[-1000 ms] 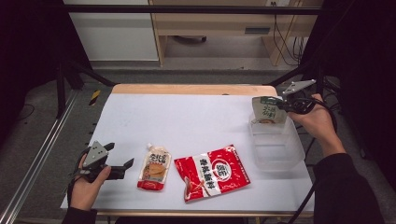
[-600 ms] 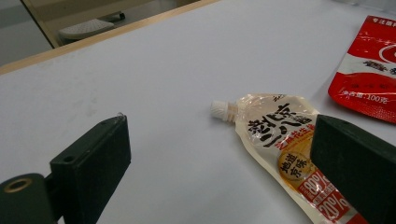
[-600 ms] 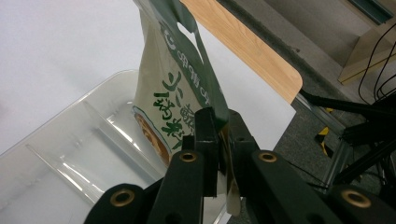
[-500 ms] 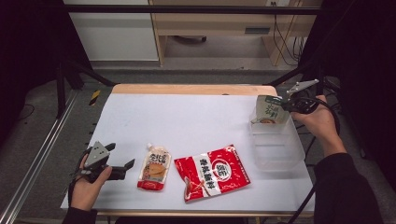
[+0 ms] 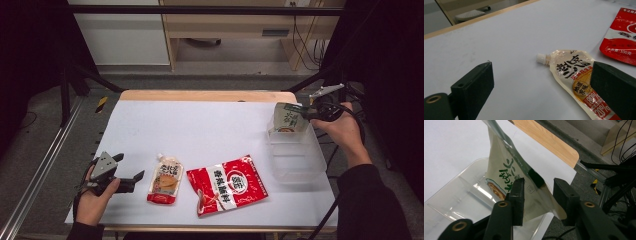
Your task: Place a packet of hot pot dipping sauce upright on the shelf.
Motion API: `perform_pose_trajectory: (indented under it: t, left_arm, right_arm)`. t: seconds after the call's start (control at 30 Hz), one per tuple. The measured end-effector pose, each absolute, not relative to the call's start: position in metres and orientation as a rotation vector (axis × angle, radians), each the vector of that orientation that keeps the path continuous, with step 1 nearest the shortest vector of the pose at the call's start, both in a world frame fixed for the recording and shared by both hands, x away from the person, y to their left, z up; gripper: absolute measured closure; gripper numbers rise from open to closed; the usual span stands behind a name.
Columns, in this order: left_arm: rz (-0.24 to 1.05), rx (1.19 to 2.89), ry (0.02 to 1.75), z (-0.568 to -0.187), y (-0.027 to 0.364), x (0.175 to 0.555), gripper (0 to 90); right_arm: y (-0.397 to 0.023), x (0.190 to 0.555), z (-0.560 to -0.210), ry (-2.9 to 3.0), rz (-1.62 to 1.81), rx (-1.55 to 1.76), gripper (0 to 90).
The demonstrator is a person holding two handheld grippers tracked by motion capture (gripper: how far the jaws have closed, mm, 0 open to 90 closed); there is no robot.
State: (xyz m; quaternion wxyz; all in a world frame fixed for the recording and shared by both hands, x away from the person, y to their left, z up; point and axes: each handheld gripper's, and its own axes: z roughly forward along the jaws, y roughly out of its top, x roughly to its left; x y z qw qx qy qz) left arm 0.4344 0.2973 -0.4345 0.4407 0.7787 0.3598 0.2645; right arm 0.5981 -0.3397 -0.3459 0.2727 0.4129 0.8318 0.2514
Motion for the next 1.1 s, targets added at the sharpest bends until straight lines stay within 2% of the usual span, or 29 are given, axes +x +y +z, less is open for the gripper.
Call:
perform_pose_trajectory:
  t: [0.23,0.27,0.33,0.63,1.1]
  left_arm:
    - [0.658,1.933,0.894,-0.435,0.297,0.434,5.1]
    - [0.658,1.933,0.894,-0.435,0.297,0.434,5.1]
    - [0.657,1.934,0.893,-0.434,0.298,0.434,5.1]
    - [0.655,1.935,0.889,-0.434,0.297,0.434,5.1]
    - [0.652,1.935,0.890,-0.434,0.296,0.434,5.1]
  right_arm:
    - [-0.338,0.597,-0.347,2.198,0.681,1.115,39.8]
    - [-0.338,0.597,-0.347,2.198,0.681,1.115,39.8]
    - [-0.338,0.596,-0.346,2.177,0.695,1.116,33.6]
    - [-0.338,0.579,-0.330,2.131,0.752,1.094,25.0]
    - [-0.319,0.537,-0.297,2.084,0.870,0.983,18.5]
